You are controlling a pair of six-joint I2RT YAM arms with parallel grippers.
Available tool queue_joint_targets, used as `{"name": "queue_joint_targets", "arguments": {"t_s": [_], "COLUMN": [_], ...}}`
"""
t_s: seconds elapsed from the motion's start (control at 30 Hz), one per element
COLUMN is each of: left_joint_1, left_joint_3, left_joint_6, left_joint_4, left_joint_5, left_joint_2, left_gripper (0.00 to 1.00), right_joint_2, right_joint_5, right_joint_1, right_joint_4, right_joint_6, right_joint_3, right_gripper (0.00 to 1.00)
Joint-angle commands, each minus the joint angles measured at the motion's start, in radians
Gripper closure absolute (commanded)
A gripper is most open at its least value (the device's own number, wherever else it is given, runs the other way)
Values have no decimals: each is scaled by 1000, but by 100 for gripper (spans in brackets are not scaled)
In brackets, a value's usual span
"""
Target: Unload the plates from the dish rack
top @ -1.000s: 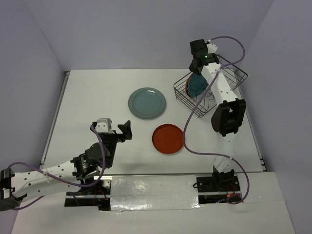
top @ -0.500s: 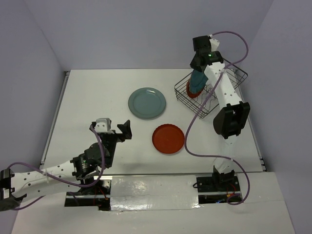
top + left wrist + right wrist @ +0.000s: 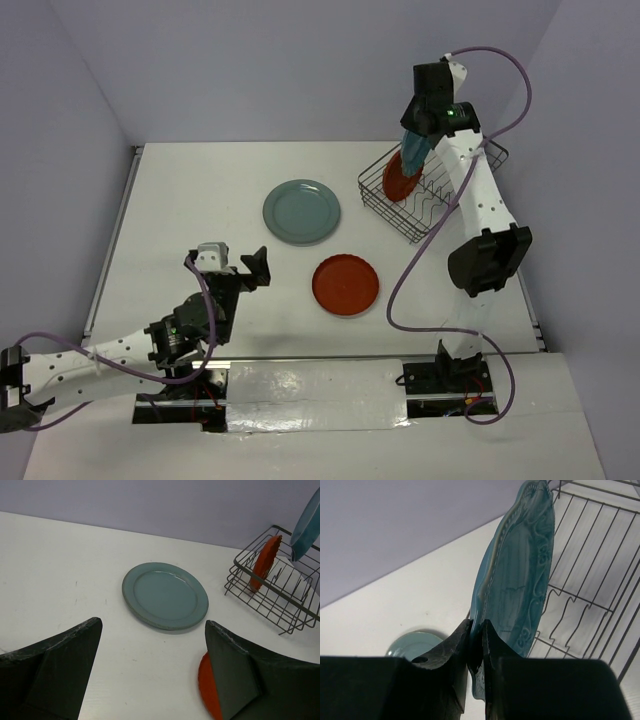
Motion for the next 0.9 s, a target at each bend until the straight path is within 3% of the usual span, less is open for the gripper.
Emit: {"name": "queue_joint_targets", "arguments": {"t_s": [0.0,0.1,0.2,0.27,0.37,0.47,0.5,0.53,0.63,0.73,0.8,0.87], "left_joint_1": [-3,0,28,60,164,347,460,514,694,796,901,994], "left_joint_3": [41,75,182,269,505,675,708,737,878,1021,1052,1041], "left_joint_6": [13,-25,-135,-201,-272,-348,-358,-362,-361,-312,-307,-321], "left_joint_4": [30,-19,-135,-296,-499,-637,-660,-668,-741,-859,-875,-849], "left_joint_5": [7,49,116,164,301,536,614,776,1014,1101,1154,1352], "left_joint_2": [-16,-13,27,91,197,291,311,344,424,496,506,507], "left_gripper": [4,4,4,5,7,7,9,11,10,8,7,8], "right_joint_2": [-134,-125,-199,-248,-240,-245,-265,-279,-349,-438,-513,-573], "right_joint_5": [-3,-9,-37,-34,37,138,161,178,180,288,200,167], "right_joint_1": [-4,-4,9,48,146,269,297,327,453,579,628,663], "right_joint_4": [203,160,208,241,235,275,292,336,451,626,640,694], "right_joint_6": [-91,-160,-202,-238,-361,-511,-559,-625,-808,-949,-976,-1016], "right_joint_3": [-27,54,-5,-34,36,45,29,-20,-182,-412,-546,-646], "right_gripper": [100,100,100,100,100,100,100,100,100,100,100,100]}}
